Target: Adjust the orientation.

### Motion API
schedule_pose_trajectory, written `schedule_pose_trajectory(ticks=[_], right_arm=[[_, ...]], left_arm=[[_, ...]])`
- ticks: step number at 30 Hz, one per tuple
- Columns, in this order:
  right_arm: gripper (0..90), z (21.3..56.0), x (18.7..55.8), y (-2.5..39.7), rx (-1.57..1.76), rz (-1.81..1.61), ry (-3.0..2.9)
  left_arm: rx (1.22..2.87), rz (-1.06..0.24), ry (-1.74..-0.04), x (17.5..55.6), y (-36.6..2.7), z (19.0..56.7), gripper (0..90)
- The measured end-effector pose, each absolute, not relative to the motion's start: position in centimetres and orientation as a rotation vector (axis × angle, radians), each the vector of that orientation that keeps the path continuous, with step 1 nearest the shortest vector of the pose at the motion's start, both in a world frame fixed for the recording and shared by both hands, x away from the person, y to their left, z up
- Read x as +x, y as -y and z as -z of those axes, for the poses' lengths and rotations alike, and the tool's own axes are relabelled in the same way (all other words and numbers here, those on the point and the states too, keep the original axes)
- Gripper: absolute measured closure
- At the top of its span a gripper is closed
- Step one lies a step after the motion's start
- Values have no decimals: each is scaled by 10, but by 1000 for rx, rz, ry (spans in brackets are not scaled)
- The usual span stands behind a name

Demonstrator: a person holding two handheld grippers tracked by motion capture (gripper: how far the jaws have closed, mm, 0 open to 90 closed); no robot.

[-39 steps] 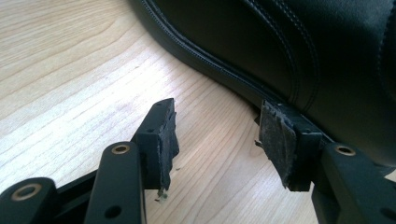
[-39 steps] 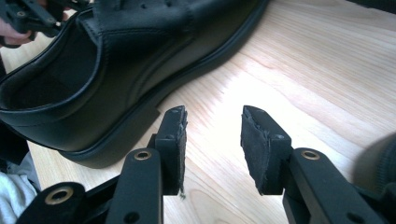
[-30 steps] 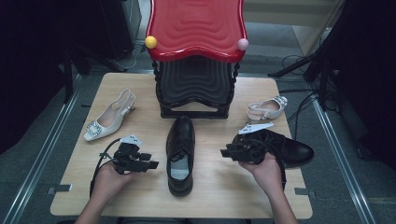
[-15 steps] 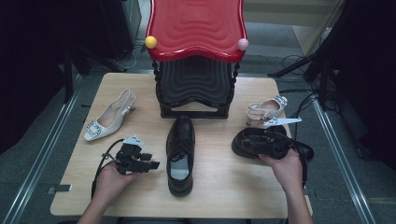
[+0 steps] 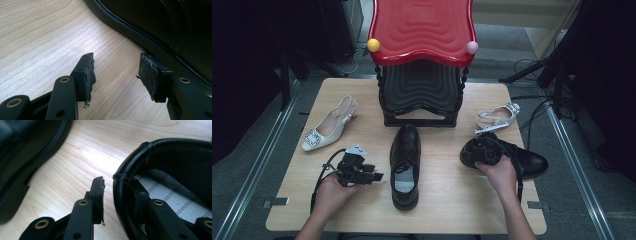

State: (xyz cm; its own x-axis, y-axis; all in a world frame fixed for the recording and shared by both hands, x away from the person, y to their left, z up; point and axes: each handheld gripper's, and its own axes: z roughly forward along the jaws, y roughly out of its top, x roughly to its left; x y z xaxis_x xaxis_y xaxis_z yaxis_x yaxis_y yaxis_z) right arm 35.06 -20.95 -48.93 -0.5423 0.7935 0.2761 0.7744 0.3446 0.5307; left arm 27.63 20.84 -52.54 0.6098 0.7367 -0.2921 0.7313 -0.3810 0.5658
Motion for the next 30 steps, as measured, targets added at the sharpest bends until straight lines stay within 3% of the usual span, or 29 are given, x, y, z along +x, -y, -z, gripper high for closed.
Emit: schedule_pose_trajectory(ticks=[4, 11, 17, 30], right_arm=[[779, 491, 350, 208, 1526, -948, -2516], [836, 489, 347, 212, 1562, -970, -2514], [851, 476, 334, 218, 1495, -957, -2549], [852, 447, 293, 189, 1318, -810, -2590]], left_arm=[[2170, -12, -1149, 277, -208, 526, 464], [2143, -27, -1142, 275, -210, 523, 465], [2128, -21, -1159, 279, -214, 524, 465], [2156, -21, -1129, 286, -207, 522, 467]])
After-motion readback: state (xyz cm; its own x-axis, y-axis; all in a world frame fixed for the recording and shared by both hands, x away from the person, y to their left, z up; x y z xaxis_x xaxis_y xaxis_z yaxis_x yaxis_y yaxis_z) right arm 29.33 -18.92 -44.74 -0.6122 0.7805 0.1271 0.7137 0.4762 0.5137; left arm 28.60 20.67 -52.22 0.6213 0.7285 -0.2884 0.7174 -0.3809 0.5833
